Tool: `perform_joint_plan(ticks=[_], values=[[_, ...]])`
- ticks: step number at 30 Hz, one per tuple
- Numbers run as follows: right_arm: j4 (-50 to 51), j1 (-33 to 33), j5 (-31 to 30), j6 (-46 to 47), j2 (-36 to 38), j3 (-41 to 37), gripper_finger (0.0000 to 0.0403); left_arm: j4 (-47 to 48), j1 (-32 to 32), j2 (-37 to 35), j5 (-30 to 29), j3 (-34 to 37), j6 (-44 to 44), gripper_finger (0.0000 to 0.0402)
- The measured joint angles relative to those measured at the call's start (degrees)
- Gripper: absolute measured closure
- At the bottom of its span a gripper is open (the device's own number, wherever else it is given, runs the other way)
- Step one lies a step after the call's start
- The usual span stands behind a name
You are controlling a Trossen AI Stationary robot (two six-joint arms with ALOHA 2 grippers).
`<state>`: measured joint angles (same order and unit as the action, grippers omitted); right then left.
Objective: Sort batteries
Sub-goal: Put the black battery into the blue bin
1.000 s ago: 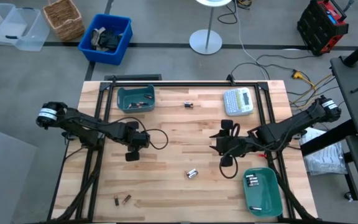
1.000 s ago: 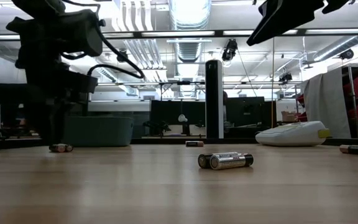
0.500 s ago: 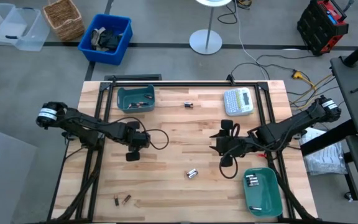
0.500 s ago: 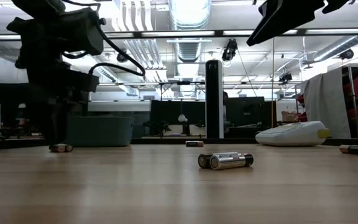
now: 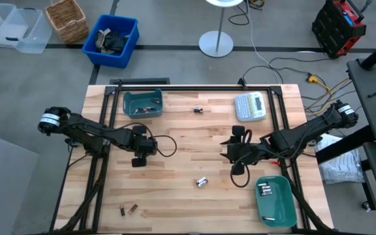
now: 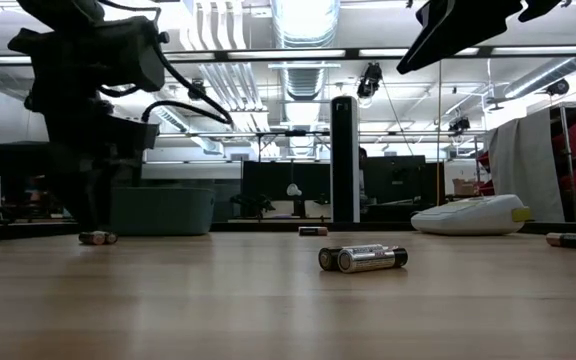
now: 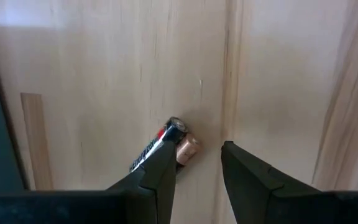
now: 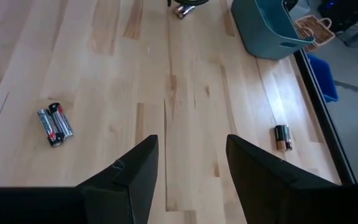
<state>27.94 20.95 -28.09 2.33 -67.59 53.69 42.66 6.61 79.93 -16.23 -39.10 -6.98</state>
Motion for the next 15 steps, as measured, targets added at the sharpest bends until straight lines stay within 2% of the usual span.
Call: perform_joint_plan(ticks=[15], values=[[0.0, 0.0, 0.0, 0.0, 0.0, 0.0, 0.0220, -0.5, -0.5, 0.0, 0.0, 1.0, -2.0, 0.0292]])
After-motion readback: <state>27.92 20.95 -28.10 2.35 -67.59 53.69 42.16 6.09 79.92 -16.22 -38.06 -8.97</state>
